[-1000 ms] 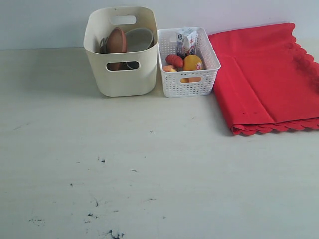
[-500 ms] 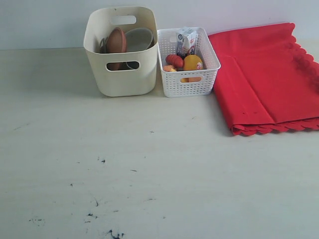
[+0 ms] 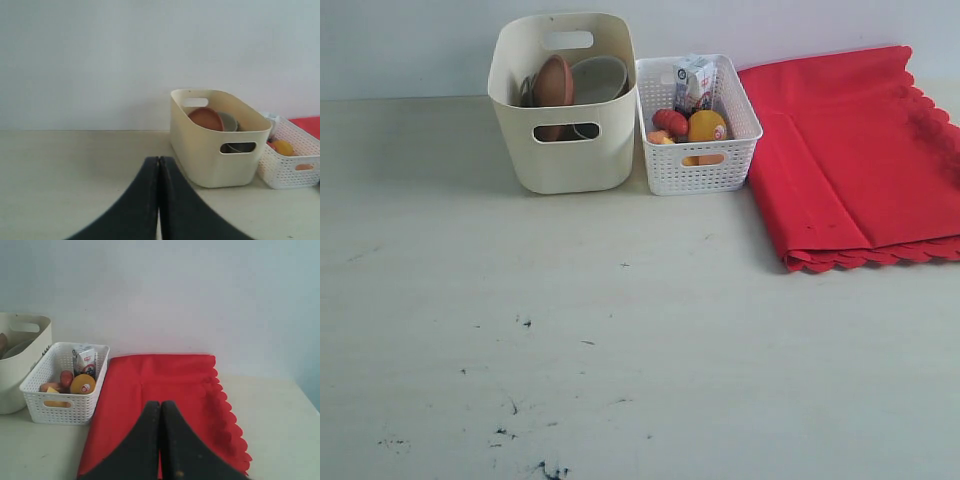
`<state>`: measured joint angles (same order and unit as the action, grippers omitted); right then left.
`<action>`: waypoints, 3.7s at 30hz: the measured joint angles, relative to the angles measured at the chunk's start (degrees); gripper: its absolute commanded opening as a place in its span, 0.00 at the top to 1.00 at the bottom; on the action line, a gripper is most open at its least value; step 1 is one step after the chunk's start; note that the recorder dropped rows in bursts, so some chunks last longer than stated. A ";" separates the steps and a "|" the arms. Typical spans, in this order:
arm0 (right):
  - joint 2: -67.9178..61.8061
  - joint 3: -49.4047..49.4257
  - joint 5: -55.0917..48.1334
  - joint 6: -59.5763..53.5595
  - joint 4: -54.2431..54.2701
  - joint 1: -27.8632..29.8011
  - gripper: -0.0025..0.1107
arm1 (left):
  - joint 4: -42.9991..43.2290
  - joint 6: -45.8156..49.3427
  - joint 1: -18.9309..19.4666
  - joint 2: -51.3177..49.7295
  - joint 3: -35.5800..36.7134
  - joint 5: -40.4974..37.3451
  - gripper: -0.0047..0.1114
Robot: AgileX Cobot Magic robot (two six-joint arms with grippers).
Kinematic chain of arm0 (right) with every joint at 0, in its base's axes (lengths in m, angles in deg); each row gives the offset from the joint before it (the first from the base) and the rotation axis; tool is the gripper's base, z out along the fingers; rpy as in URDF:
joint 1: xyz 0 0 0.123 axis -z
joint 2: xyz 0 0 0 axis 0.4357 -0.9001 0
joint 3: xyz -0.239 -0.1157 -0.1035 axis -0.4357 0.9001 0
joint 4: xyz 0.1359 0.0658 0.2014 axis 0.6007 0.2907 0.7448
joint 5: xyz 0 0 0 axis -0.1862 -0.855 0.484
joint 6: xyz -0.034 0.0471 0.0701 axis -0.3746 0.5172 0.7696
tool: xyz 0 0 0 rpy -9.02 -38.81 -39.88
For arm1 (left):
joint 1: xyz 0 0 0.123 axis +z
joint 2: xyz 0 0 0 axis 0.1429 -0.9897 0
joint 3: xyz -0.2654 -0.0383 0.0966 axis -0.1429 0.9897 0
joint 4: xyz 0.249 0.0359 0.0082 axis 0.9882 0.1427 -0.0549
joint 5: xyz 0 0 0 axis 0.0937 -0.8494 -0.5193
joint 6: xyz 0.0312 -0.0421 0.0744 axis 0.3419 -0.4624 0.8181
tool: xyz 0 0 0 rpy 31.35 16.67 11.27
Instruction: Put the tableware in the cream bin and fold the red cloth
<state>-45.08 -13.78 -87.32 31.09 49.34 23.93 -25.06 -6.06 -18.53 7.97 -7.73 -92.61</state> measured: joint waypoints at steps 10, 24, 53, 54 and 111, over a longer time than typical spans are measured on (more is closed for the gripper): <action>0.00 0.00 0.00 0.00 0.00 0.00 0.98 | -1.69 -0.23 6.25 3.70 11.04 1.23 0.95; 0.00 0.00 0.00 0.00 0.00 0.00 0.98 | -2.17 1.16 6.25 3.70 11.46 0.53 0.95; 0.00 0.00 0.00 0.00 0.00 0.00 0.98 | -2.17 1.47 6.25 3.70 11.46 -2.28 0.95; 0.00 0.00 0.00 0.00 0.00 0.00 0.98 | -2.17 1.47 6.25 3.70 11.46 -2.28 0.95; 15.62 27.59 11.63 9.90 -2.31 0.00 0.98 | -2.17 1.68 6.25 3.70 11.46 -2.61 0.95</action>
<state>-29.46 13.81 -75.69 40.99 47.03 23.93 -27.23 -4.38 -12.28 11.67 3.73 -95.23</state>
